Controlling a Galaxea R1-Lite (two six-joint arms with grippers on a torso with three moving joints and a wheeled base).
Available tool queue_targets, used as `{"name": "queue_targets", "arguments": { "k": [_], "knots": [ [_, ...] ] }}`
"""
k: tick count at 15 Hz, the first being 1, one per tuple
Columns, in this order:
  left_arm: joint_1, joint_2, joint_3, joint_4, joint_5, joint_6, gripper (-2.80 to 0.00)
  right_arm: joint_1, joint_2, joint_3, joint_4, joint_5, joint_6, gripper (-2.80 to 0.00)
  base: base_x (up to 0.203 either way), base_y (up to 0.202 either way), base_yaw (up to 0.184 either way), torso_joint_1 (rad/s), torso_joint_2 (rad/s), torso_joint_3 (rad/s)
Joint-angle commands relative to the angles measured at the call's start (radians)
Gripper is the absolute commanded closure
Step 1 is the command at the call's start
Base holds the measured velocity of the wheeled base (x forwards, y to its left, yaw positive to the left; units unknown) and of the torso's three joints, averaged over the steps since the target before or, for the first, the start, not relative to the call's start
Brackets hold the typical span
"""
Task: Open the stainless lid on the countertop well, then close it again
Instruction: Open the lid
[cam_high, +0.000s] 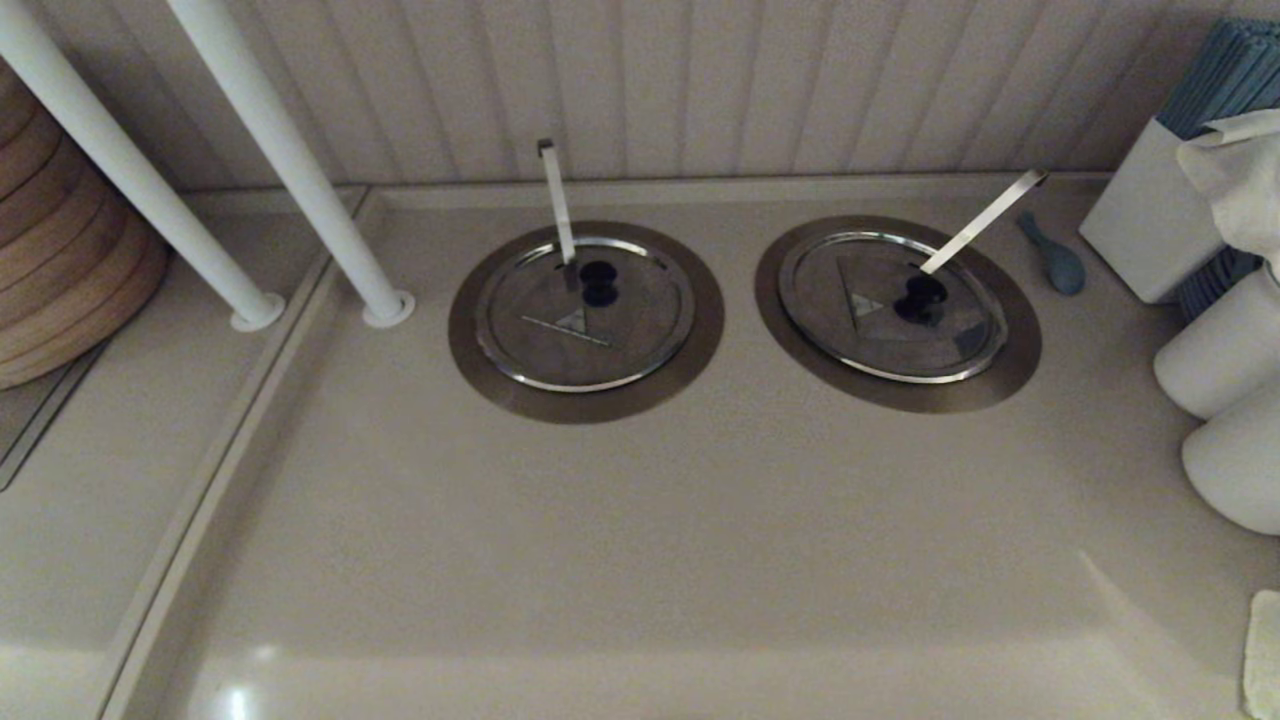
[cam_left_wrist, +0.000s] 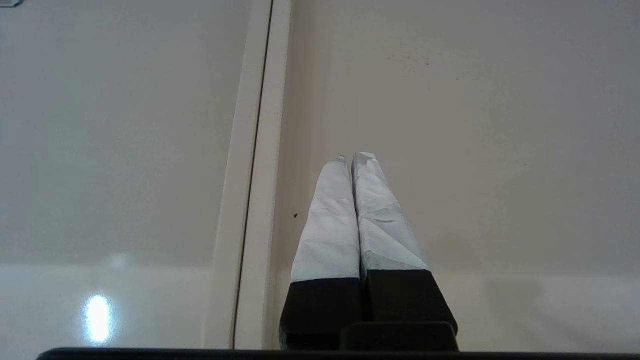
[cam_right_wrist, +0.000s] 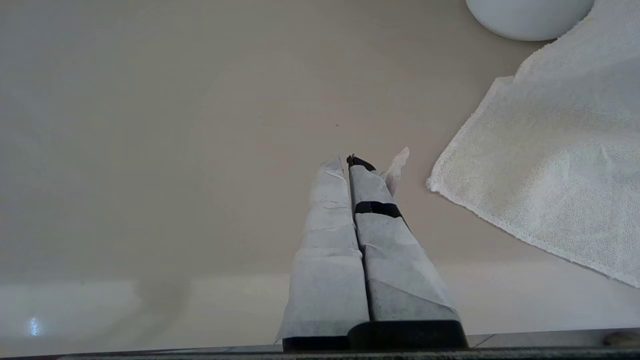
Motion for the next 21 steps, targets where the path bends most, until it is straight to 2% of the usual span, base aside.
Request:
{"name": "queue_targets", "arguments": {
  "k": [1, 4, 6, 8, 11, 18, 21],
  "knots": [
    [0.0, 0.001, 0.0, 0.0, 0.0, 0.0, 0.0, 0.0, 0.001, 0.002, 0.001, 0.003, -0.013, 0.0, 0.0, 0.0, 0.0, 0.0, 0.0, 0.0],
    [0.0, 0.0, 0.0, 0.0, 0.0, -0.001, 0.0, 0.0, 0.001, -0.01, 0.0, 0.0, -0.022, 0.0, 0.0, 0.0, 0.0, 0.0, 0.0, 0.0],
    [0.0, 0.0, 0.0, 0.0, 0.0, -0.001, 0.0, 0.0, 0.012, -0.128, 0.01, -0.003, -0.018, 0.0, 0.0, 0.0, 0.0, 0.0, 0.0, 0.0],
    [0.0, 0.0, 0.0, 0.0, 0.0, 0.0, 0.0, 0.0, 0.117, -0.285, 0.044, -0.004, -0.017, 0.0, 0.0, 0.0, 0.0, 0.0, 0.0, 0.0],
    [0.0, 0.0, 0.0, 0.0, 0.0, -0.001, 0.0, -0.002, 0.411, -0.487, 0.072, -0.008, -0.001, 0.0, 0.0, 0.0, 0.0, 0.0, 0.0, 0.0],
    [0.0, 0.0, 0.0, 0.0, 0.0, -0.001, 0.0, -0.008, 1.223, -0.826, 0.144, -0.015, 0.05, 0.0, 0.0, 0.0, 0.0, 0.0, 0.0, 0.0],
    [0.0, 0.0, 0.0, 0.0, 0.0, 0.0, 0.0, 0.003, 1.463, -1.096, 0.157, -0.016, 0.064, 0.0, 0.0, 0.0, 0.0, 0.0, 0.0, 0.0]
  ]
}}
